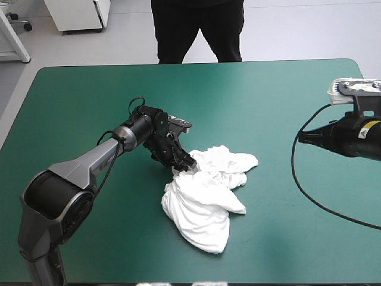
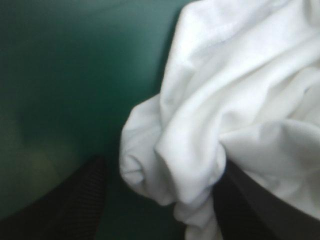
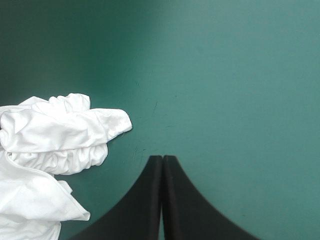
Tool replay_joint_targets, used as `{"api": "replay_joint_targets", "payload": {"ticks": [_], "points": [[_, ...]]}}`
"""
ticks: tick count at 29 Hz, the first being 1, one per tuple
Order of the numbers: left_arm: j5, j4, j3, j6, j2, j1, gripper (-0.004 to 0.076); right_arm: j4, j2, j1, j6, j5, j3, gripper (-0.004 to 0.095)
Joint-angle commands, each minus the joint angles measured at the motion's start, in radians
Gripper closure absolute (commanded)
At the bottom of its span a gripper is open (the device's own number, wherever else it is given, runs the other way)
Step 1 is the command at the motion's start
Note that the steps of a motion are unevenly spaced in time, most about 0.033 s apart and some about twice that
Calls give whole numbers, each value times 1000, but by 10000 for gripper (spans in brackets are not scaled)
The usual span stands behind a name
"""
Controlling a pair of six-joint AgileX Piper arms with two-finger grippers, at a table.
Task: Fold the cloth
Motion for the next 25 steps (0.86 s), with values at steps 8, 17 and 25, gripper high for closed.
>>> {"api": "replay_joint_targets", "payload": {"ticks": [8,17,25], "points": [[-22,-11,-18,21,6,-4,728,-5,-6,-7,-1,-3,-21,924],[-2,-11,-18,21,6,-4,733,115,164,21,-92,-3,-21,461],[11,-11,-18,21,6,-4,733,69,327,168,-79,-19,-21,380]]}}
